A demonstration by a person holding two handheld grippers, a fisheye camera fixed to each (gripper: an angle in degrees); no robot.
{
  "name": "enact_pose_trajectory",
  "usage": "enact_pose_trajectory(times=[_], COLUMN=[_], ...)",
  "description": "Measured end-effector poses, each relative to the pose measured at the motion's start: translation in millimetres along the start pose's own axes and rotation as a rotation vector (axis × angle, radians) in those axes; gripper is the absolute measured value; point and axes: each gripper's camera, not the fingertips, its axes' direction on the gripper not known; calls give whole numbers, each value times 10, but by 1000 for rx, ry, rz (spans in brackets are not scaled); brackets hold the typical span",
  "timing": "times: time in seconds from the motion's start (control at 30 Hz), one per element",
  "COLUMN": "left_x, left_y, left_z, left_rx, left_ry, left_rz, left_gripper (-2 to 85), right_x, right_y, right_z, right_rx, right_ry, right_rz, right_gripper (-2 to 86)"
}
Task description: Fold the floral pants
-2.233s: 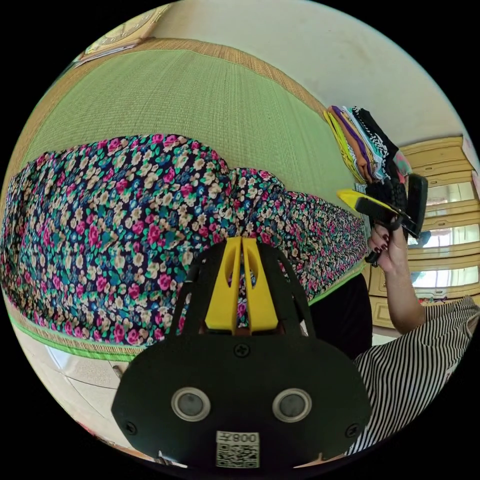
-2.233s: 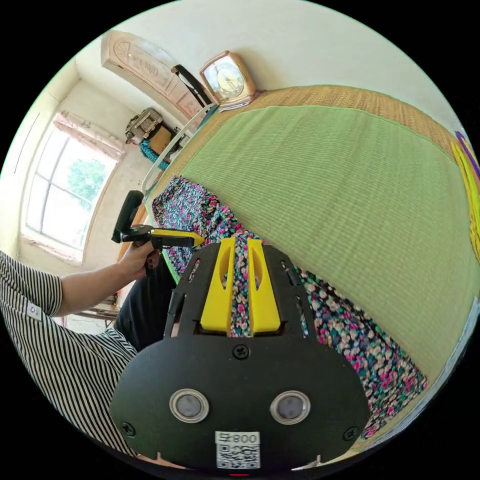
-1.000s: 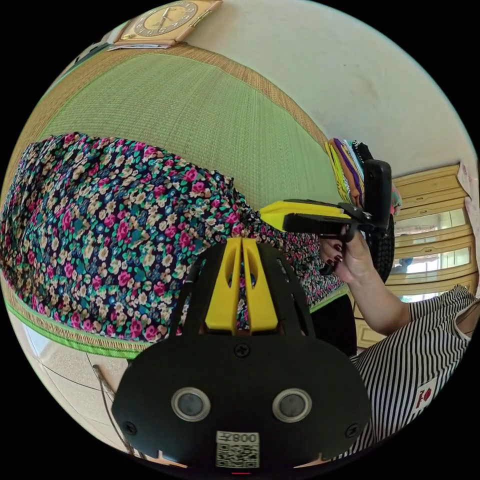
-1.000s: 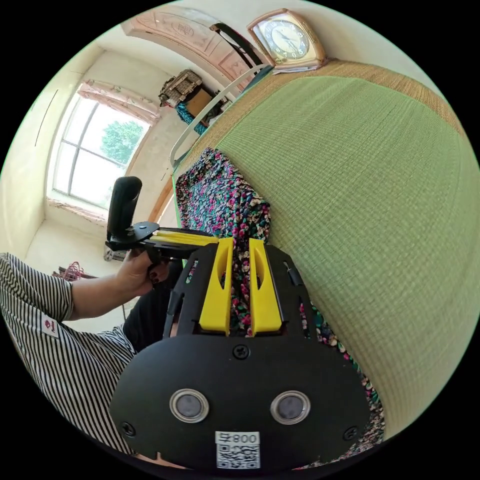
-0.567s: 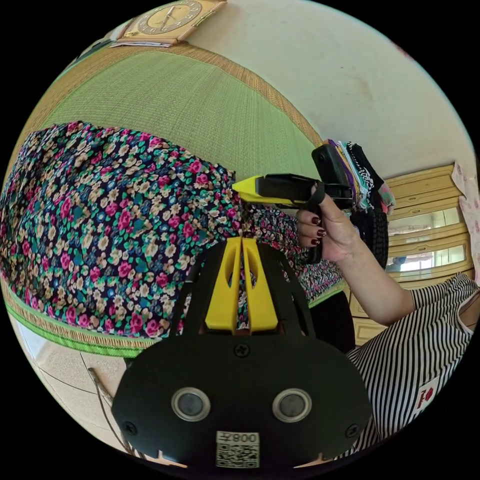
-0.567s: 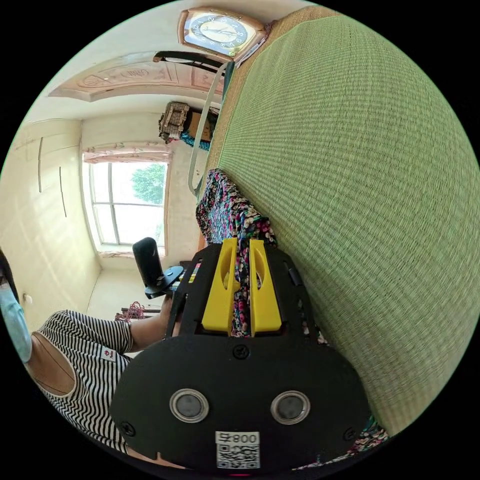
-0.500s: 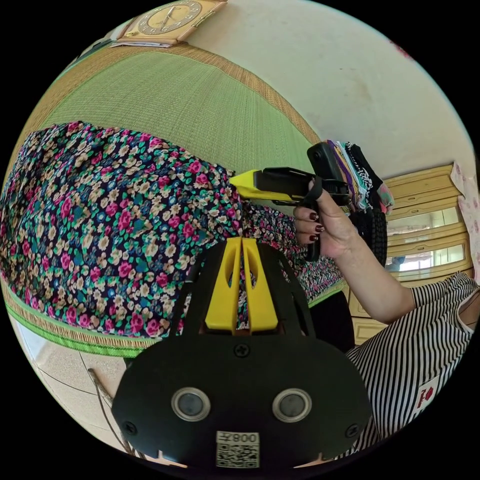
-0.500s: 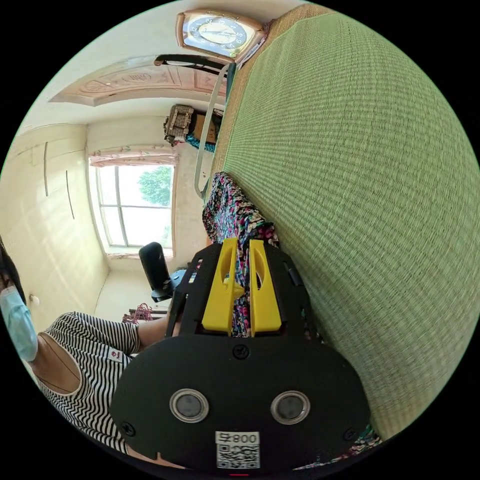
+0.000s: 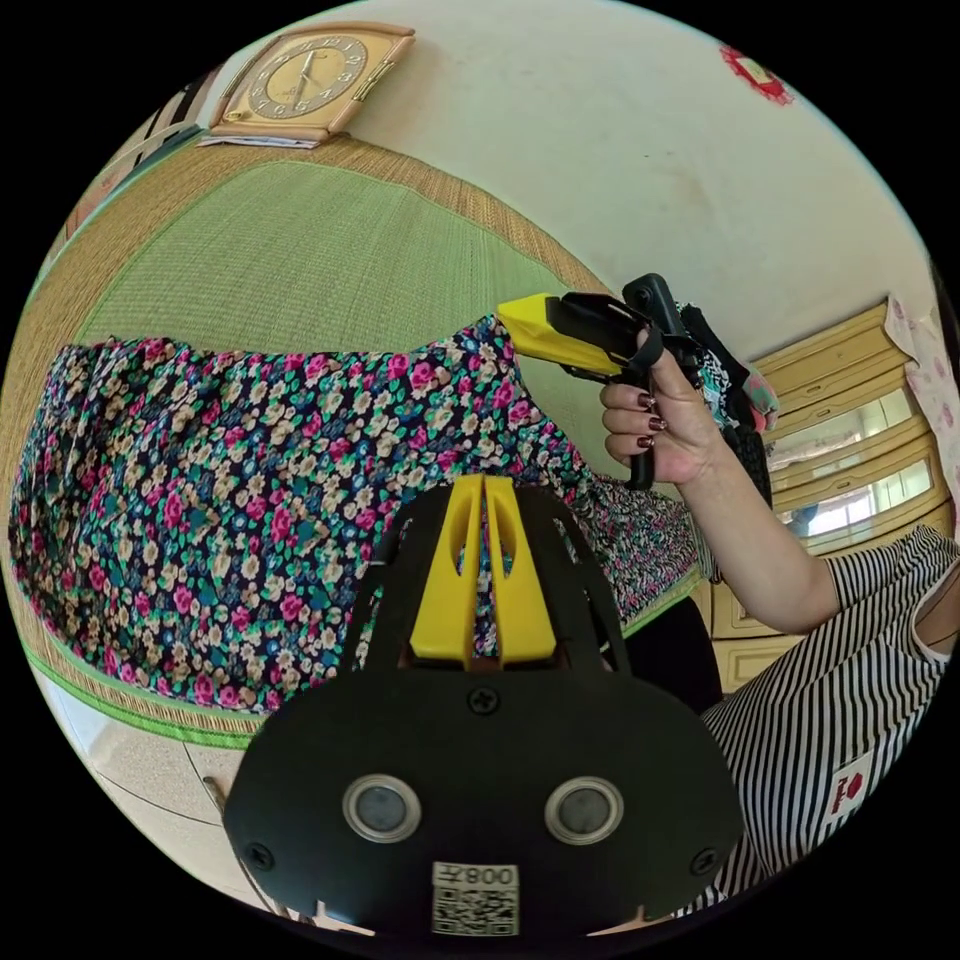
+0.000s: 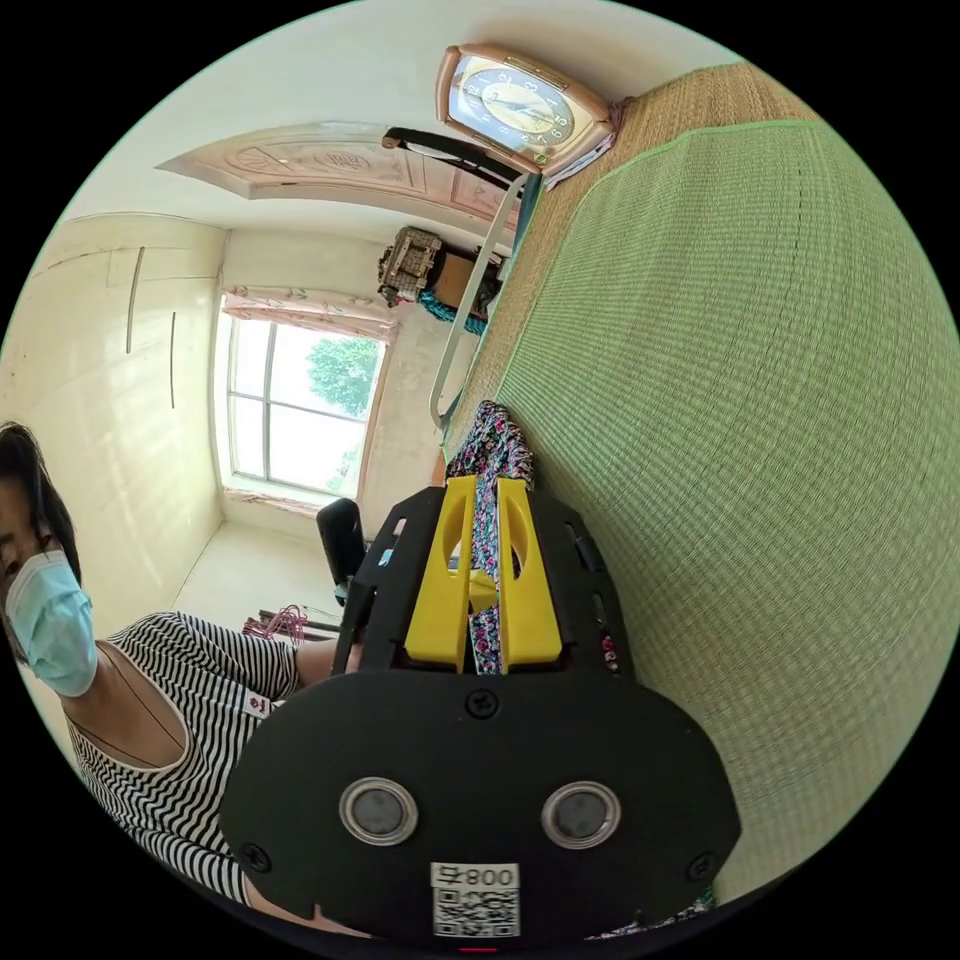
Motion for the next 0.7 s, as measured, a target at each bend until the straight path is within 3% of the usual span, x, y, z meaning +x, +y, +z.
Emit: enact_pose_trajectory(times=[0.37, 0.53, 0.7], left_x=[129, 116, 117], left_y=[-607, -1076, -1289], left_z=[-359, -203, -61], left_rx=[121, -86, -166], left_ry=[-34, -27, -80], left_rz=[120, 239, 232], left_gripper=[73, 42, 18], right_x=[-216, -379, -591], right_y=[-114, -127, -77], right_z=[20, 75, -67], right_rx=[-26, -31, 31], right_ry=[11, 29, 157], right_rz=[-25, -47, -66], right_gripper=[25, 32, 34])
